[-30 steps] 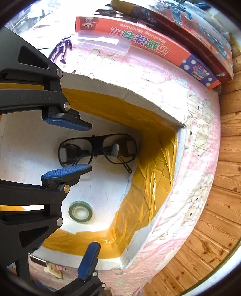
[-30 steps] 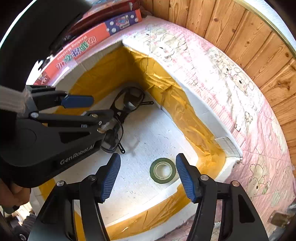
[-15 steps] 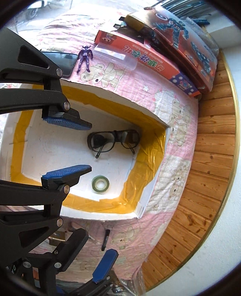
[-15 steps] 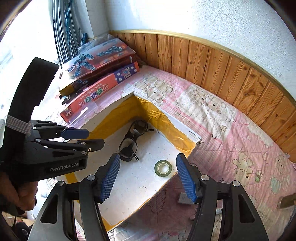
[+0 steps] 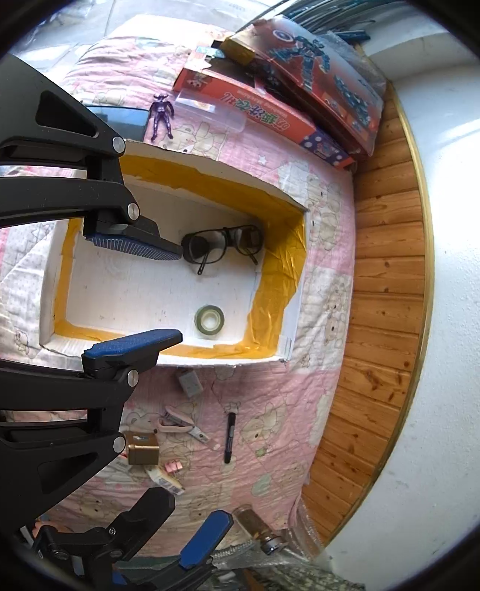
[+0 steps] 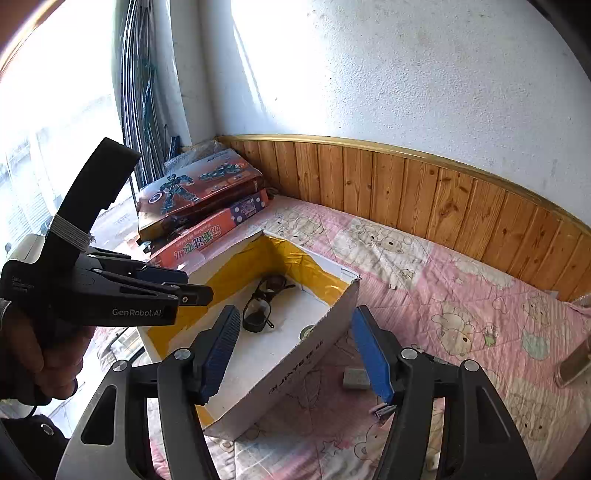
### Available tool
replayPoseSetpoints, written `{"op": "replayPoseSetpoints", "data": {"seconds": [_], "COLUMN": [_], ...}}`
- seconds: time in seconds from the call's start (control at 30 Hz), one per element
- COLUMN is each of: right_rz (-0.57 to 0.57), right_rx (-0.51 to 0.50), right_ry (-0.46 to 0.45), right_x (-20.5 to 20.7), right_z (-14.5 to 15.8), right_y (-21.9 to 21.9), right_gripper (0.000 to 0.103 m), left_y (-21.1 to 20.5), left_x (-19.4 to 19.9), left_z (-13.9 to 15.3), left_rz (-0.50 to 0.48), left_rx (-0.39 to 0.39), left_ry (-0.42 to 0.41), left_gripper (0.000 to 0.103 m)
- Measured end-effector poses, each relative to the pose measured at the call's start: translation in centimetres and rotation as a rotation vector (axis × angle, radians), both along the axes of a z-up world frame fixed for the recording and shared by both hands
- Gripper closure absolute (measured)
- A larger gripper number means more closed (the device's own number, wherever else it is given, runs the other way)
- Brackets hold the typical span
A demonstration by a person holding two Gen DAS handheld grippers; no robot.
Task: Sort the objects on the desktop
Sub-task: 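Withdraw both tools from the box back over the bedspread, then grasp the pink stapler with the left tool while the right tool grasps the gold square tin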
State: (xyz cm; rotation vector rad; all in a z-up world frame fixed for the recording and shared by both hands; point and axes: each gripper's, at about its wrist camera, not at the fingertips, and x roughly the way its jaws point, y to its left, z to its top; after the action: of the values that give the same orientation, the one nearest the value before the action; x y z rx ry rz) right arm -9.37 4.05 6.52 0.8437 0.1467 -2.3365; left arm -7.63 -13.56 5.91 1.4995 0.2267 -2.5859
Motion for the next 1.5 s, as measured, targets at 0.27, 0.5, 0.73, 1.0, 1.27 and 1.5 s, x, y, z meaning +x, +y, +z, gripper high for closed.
{"op": "replayPoseSetpoints", "data": {"seconds": [0.27, 0.5, 0.73, 1.0, 1.27, 1.5], "right_rz": [-0.125, -0.285, -0.449, -0.370, -0.368, -0.392], "right_rx": [-0.059, -0.056, -0.055, -0.058, 0.000, 0.028], "right_ry": [-0.073, -0.192, -0.370, -0.436, -0.495, -0.547], "right_x": [1.9, 2.1, 1.1, -0.9, -4.1, -4.6], "right_z": [-3.2, -7.6, -13.3, -16.1, -19.5, -22.2], "right_y": [5.8, 11.4, 16.2, 14.3, 12.3, 13.4], "right_gripper": [0.039, 0.039, 0.047, 0.045, 0.036, 0.047], "left_y": [5.7, 10.9, 15.3, 17.7, 19.1, 18.2], "left_x": [0.2, -1.9, -4.9, -10.4, -13.5, -14.8], "left_z": [-1.7, -4.6, -8.2, -12.6, -16.9, -20.4], "left_rz": [-0.170, -0.292, -0.383, -0.375, -0.378, -0.330], "left_rx": [0.067, 0.115, 0.123, 0.134, 0.091, 0.168], "left_ry": [-0.045, -0.131, -0.221, -0.288, -0.353, -0.414], "left_gripper": [0.062, 0.062, 0.062, 0.061, 0.061, 0.053]}}
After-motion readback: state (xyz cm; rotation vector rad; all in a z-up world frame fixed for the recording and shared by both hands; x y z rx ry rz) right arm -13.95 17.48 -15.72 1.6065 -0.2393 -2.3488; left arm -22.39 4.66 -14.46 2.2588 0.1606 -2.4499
